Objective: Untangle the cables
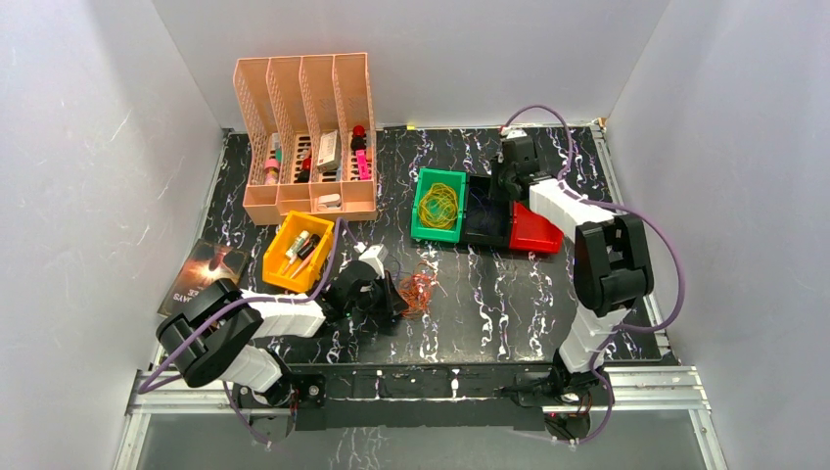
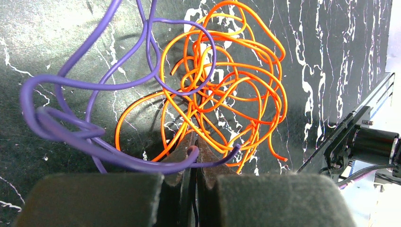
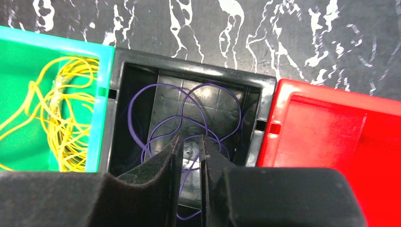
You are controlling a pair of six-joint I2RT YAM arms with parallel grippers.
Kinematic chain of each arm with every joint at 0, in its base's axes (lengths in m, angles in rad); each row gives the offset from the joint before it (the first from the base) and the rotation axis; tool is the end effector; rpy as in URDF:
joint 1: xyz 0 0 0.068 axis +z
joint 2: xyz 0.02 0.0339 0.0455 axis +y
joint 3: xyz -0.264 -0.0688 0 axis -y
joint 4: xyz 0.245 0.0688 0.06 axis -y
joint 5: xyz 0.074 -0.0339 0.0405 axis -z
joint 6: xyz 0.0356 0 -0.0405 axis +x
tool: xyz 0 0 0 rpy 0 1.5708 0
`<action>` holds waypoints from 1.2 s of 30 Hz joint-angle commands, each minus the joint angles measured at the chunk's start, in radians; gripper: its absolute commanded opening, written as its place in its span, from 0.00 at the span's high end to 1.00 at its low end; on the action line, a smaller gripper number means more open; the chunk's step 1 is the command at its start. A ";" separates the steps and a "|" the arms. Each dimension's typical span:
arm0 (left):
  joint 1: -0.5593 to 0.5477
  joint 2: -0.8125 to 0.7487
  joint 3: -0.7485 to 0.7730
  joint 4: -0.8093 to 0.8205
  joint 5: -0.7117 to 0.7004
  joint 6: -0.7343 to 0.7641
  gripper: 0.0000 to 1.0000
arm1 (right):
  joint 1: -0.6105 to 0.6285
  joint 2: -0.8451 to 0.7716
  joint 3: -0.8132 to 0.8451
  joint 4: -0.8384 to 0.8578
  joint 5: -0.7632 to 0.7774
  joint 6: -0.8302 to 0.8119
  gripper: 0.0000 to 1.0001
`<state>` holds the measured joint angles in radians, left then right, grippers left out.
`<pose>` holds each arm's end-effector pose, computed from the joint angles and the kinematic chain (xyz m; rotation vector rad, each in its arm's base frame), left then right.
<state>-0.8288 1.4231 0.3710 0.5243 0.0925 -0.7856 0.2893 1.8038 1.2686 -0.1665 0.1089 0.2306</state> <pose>0.1660 -0.1860 0.1365 0.1100 2.2801 -1.0201 0.3901 0.1121 0.2264 -0.0092 2.2720 0.1513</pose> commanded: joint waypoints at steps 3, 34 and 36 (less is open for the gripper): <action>0.000 -0.010 -0.027 -0.056 -0.016 0.009 1.00 | 0.002 -0.106 0.065 0.000 0.062 -0.018 0.68; 0.000 -0.001 -0.001 -0.081 -0.017 0.007 1.00 | 0.000 -0.110 0.012 0.025 -0.299 -0.092 0.46; 0.000 0.003 -0.002 -0.075 -0.014 0.004 1.00 | 0.001 -0.094 0.021 0.004 -0.317 -0.103 0.48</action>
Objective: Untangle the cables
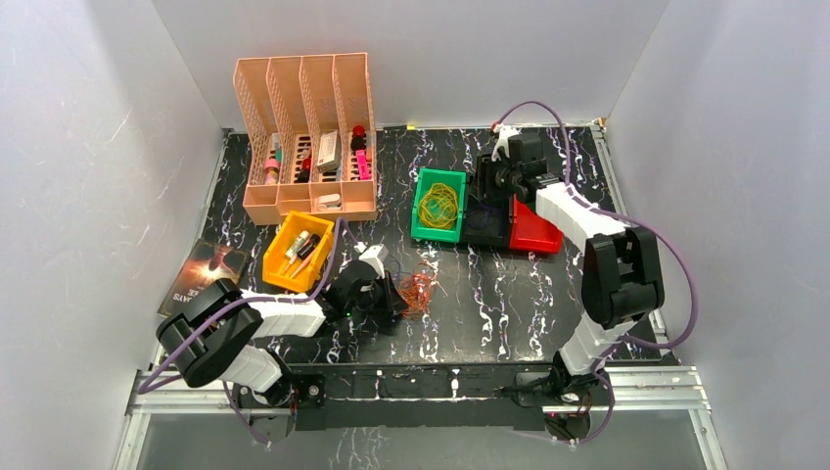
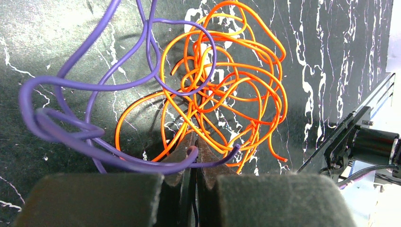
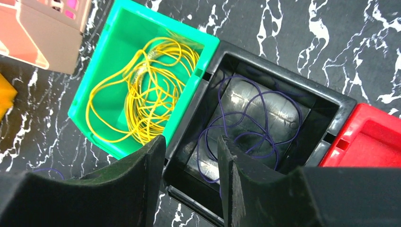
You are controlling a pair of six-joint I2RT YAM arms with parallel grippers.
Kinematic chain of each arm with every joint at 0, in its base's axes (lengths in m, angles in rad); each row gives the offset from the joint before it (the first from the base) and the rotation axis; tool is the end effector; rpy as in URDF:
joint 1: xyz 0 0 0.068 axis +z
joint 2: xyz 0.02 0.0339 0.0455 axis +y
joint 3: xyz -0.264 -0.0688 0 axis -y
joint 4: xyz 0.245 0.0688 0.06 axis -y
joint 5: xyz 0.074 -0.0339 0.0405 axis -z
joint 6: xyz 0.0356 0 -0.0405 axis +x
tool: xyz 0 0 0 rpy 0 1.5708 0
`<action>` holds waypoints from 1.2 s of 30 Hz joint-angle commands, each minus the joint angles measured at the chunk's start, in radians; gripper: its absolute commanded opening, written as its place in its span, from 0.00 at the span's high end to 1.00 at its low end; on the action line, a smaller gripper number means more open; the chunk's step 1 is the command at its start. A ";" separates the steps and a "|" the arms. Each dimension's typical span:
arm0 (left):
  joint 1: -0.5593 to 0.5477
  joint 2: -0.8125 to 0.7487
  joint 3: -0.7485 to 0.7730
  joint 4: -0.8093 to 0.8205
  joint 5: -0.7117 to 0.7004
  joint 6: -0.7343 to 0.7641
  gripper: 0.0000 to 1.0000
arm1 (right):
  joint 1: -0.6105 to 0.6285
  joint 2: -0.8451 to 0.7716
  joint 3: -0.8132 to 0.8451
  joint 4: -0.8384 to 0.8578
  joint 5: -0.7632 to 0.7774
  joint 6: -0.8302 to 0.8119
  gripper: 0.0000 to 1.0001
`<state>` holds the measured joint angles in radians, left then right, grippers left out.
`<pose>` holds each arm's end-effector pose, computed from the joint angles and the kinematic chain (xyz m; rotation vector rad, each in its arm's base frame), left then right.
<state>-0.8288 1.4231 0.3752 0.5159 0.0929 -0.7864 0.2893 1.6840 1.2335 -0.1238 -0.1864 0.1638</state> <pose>0.1664 -0.1864 0.1368 0.1092 2.2846 -1.0182 0.3700 0.1170 0.2639 -0.2459 2.1559 0.4622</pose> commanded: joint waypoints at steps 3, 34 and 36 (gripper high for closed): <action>-0.001 0.004 -0.010 -0.065 -0.013 0.004 1.00 | 0.002 0.040 0.066 -0.055 -0.034 -0.041 0.52; -0.001 -0.116 0.022 -0.098 -0.001 0.171 1.00 | 0.247 -0.503 -0.420 0.084 -0.252 0.222 0.51; 0.000 -0.114 0.015 -0.077 0.023 0.183 1.00 | 0.292 -0.480 -0.450 0.158 -0.260 0.209 0.49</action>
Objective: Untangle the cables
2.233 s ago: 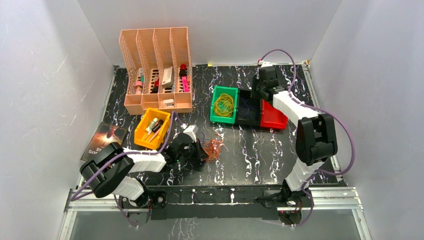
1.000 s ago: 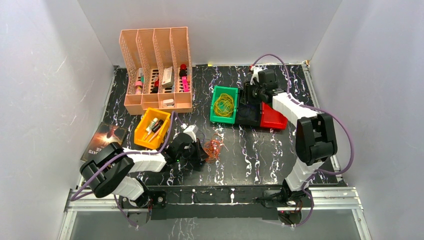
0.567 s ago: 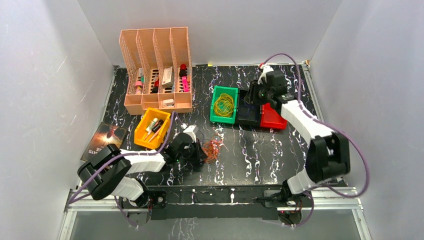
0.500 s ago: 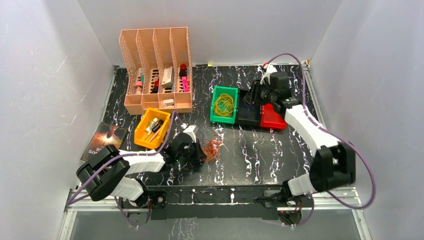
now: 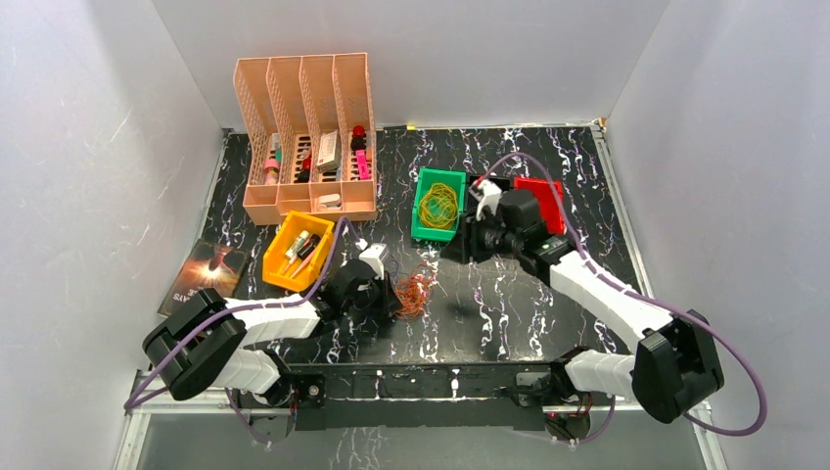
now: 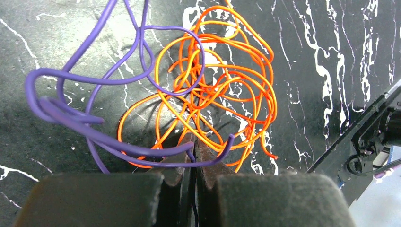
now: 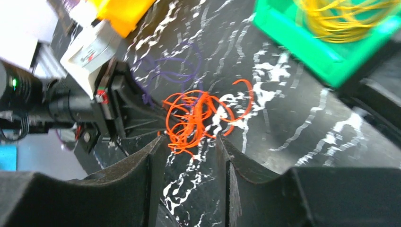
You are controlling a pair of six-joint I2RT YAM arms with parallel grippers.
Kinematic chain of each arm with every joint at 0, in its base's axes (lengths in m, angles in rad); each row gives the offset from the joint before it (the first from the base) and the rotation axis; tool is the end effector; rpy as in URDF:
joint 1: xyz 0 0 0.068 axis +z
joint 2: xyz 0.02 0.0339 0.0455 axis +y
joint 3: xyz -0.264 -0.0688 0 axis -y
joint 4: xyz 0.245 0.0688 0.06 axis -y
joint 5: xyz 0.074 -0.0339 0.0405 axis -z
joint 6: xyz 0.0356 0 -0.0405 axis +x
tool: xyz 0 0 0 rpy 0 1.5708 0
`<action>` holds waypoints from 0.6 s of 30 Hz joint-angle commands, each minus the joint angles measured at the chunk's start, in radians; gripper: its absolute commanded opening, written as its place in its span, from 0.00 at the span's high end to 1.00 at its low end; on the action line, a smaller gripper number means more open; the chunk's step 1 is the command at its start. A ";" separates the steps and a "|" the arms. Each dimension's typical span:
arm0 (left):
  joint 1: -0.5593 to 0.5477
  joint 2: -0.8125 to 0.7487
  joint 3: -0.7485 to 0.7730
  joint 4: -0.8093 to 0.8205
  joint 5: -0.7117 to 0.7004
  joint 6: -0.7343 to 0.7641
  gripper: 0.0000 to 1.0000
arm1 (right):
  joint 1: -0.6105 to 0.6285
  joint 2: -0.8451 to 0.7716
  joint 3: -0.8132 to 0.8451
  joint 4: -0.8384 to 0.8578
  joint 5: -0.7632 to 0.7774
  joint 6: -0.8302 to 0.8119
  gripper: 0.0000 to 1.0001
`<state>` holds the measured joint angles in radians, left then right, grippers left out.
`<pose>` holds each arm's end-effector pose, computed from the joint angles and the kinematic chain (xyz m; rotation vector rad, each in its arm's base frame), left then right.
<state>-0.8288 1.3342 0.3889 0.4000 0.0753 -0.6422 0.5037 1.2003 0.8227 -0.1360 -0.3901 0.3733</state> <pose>0.1628 -0.1815 0.1499 0.2588 2.2505 -0.9188 0.2277 0.1409 0.2725 -0.3906 2.1455 0.9247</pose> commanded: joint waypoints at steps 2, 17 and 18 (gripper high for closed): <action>-0.001 -0.024 -0.009 0.065 0.072 0.057 1.00 | 0.112 0.033 -0.063 0.246 -0.056 -0.030 0.48; -0.001 -0.036 -0.007 0.038 0.132 0.107 1.00 | 0.158 0.398 -0.026 0.673 -0.252 -0.235 0.36; -0.001 -0.038 -0.007 0.032 0.130 0.107 1.00 | 0.159 0.423 -0.015 0.681 -0.271 -0.222 0.35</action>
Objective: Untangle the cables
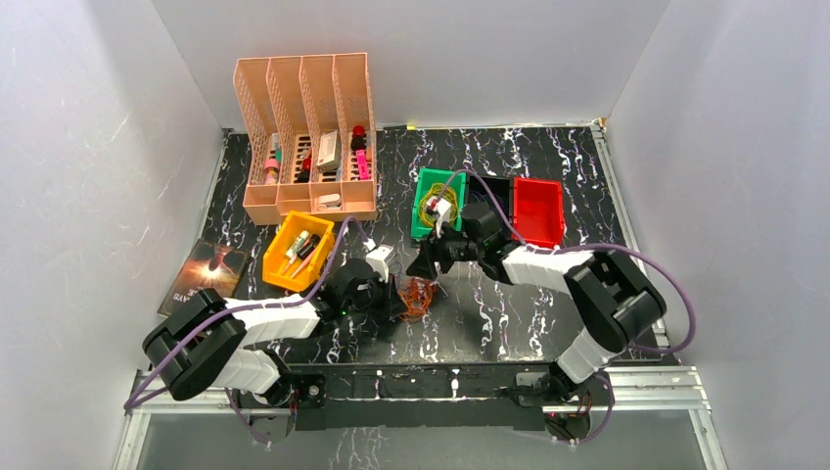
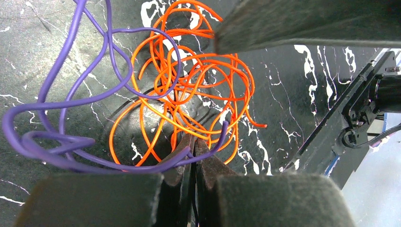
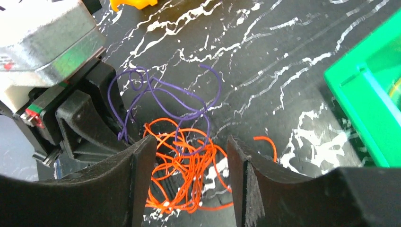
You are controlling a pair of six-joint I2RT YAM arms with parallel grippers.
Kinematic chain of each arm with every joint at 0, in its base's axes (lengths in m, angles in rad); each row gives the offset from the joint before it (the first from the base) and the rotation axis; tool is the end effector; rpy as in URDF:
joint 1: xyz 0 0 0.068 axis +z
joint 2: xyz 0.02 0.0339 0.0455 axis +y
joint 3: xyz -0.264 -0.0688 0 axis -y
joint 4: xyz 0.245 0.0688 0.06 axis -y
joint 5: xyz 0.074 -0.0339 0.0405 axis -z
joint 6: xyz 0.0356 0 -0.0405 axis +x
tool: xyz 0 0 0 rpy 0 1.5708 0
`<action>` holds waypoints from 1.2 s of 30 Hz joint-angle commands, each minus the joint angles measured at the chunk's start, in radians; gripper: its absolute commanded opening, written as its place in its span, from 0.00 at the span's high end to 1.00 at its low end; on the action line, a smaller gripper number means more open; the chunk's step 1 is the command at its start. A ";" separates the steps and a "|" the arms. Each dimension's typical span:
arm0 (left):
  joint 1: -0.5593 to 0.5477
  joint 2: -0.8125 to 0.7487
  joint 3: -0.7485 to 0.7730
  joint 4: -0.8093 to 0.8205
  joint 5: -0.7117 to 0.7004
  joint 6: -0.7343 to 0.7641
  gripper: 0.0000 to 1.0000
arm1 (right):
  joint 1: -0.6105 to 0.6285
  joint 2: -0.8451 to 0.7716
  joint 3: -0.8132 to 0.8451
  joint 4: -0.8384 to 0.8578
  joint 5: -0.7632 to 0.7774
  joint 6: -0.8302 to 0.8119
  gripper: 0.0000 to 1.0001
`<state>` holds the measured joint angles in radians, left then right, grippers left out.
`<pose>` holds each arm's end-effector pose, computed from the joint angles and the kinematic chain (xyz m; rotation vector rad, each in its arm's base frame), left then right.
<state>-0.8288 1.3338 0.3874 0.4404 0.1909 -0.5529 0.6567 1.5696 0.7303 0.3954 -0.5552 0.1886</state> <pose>0.1607 -0.1853 0.1536 0.4323 2.1969 -1.0042 0.2437 0.2115 0.1905 -0.8477 1.9389 1.0809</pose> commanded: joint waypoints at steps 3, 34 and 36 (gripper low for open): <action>-0.001 -0.046 -0.009 -0.017 0.003 0.016 1.00 | 0.016 0.080 0.078 0.199 -0.127 0.040 0.31; -0.001 -0.081 -0.045 -0.023 -0.013 -0.014 1.00 | 0.076 0.259 0.170 0.215 0.047 0.087 0.93; -0.001 -0.093 -0.048 -0.036 -0.029 -0.018 1.00 | 0.075 0.219 0.149 0.212 0.079 0.090 0.98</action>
<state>-0.8288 1.2926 0.3496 0.4355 0.1879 -0.5636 0.7288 1.8622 0.8810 0.5755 -0.4992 0.2687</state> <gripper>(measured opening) 0.007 0.065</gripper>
